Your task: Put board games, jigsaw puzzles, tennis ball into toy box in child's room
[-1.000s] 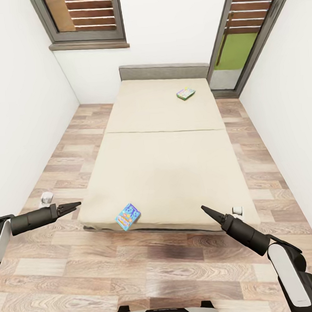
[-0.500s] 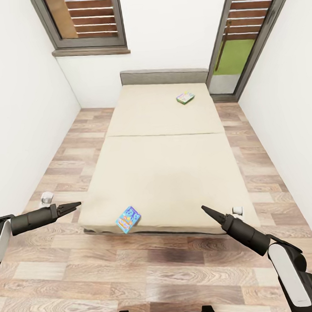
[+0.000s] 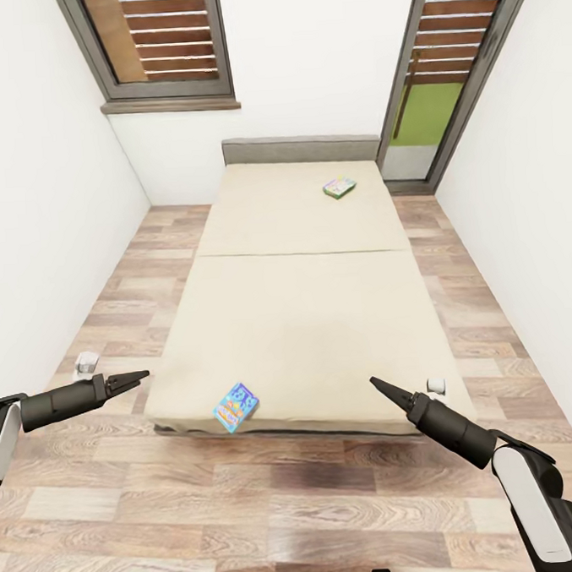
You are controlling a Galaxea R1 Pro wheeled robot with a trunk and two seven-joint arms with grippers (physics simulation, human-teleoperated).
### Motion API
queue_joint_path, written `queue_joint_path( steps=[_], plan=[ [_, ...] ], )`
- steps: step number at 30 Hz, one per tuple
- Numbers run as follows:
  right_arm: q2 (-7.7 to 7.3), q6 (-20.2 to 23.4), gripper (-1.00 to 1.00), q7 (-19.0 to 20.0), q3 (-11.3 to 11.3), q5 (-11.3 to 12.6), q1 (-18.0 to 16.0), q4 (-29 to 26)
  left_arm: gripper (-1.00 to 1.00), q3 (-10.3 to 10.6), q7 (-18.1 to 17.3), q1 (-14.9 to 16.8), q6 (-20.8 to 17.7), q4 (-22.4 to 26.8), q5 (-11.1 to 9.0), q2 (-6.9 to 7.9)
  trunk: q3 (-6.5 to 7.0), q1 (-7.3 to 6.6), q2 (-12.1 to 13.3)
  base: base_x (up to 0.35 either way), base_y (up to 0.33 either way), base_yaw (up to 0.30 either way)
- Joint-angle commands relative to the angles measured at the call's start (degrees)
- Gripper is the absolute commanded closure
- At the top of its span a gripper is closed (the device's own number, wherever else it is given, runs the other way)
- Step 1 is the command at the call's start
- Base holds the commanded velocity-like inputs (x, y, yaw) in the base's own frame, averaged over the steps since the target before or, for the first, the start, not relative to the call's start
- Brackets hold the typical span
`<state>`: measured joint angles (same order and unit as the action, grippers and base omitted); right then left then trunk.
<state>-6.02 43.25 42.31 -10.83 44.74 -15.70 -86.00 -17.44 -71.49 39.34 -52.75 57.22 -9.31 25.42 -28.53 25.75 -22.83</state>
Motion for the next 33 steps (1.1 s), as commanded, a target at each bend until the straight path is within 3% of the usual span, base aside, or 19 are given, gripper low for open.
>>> queue_joint_path(
  steps=[1,33],
  plan=[
    [0.00,0.3,-1.00,0.1,-0.1,0.2,0.0,0.0,-1.00,0.0,-0.1,0.0,-0.4,0.0,-0.1,0.01,0.02,0.03,-0.1,0.000,0.000,0.000],
    [-0.22,0.3,-1.00,0.1,-0.2,0.2,0.0,0.4,-1.00,0.0,0.2,0.0,-0.4,0.0,-0.1,-0.02,3.04,0.03,-0.1,0.000,0.000,0.000]
  ],
)
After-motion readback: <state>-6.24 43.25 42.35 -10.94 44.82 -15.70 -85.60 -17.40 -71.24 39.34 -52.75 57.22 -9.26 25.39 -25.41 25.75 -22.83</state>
